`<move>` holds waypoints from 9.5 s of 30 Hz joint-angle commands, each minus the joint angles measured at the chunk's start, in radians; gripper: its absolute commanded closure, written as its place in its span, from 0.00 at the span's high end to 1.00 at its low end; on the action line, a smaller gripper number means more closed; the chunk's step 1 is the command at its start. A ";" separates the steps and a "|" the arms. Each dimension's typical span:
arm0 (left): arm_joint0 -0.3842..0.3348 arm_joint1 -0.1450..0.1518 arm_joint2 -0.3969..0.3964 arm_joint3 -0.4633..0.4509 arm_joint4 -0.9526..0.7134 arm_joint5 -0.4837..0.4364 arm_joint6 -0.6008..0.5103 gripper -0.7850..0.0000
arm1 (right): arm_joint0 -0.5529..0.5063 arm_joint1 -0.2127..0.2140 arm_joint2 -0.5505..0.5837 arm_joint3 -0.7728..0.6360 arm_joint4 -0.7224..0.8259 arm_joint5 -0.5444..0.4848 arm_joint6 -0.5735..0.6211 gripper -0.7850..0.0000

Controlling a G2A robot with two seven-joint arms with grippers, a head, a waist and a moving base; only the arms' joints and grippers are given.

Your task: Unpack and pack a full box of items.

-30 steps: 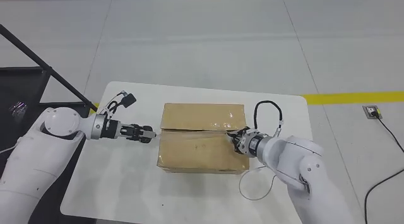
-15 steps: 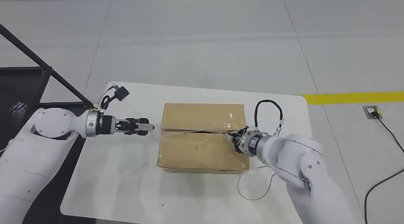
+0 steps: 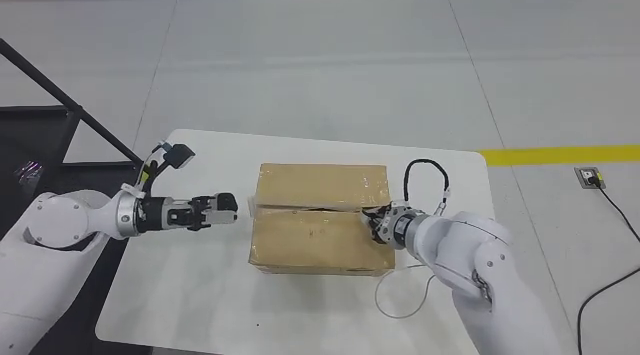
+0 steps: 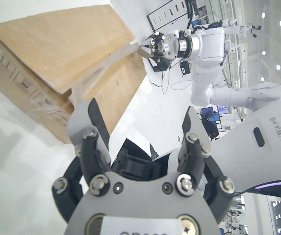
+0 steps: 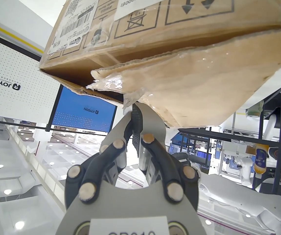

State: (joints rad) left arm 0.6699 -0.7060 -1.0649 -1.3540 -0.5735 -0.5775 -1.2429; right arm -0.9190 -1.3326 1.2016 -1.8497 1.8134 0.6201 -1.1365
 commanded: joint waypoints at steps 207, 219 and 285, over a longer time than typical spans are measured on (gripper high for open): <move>0.093 -0.146 -0.170 0.154 -0.061 -0.045 0.131 1.00 | 0.607 -0.071 -0.567 0.748 -1.574 -0.113 1.902 0.00; 0.088 -0.153 -0.176 0.155 -0.059 -0.043 0.115 1.00 | 0.516 -0.011 -0.445 0.609 -1.657 0.017 1.905 0.00; 0.115 -0.188 -0.179 0.109 -0.005 -0.019 0.099 1.00 | 0.068 0.168 0.062 0.141 -1.830 0.184 1.796 0.46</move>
State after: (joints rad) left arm 0.7844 -0.8937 -1.2431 -1.2448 -0.5784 -0.5975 -1.1436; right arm -0.8533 -1.1651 1.2662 -1.7155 -0.0186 0.8069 0.6581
